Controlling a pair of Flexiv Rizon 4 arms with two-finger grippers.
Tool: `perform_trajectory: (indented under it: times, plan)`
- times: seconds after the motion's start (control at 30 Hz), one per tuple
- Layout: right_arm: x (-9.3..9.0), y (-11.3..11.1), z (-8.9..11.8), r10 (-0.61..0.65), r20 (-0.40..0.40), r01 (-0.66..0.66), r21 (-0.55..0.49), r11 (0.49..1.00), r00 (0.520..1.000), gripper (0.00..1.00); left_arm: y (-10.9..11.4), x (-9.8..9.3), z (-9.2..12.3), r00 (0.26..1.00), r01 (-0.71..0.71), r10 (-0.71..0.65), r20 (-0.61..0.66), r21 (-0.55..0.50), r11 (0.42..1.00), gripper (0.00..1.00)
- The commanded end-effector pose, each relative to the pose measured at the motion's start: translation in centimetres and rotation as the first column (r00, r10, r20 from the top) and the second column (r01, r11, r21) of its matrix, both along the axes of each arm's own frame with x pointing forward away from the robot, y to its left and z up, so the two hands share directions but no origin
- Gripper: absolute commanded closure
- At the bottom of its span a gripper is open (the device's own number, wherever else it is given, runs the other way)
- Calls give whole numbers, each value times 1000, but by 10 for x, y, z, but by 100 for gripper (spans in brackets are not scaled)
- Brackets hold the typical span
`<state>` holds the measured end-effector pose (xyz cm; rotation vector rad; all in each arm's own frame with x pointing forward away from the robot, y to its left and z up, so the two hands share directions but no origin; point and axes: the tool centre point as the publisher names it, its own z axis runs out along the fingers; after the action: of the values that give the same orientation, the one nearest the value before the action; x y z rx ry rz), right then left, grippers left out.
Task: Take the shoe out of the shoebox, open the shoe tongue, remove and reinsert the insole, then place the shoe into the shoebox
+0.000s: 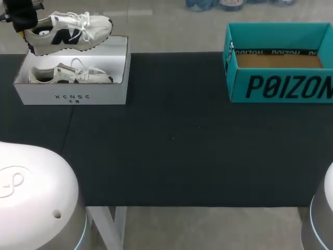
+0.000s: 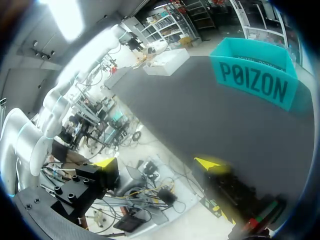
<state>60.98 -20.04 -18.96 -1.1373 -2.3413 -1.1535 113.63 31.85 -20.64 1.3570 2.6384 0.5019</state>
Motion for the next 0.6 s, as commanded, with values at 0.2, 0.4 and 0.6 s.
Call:
perform_trajectory:
  times: [0.2,0.4,0.6]
  plan:
    - [-9,3,1,-138,118,159,-190,969,983,0,24,41,-23,998,61,-60,-24,40,997,100]
    - [-9,3,1,-138,118,159,-190,969,983,0,31,52,-46,997,59,-57,-47,36,998,100]
    - [-9,3,1,-138,118,159,-190,969,983,0,36,67,-58,999,35,-33,-41,39,999,100]
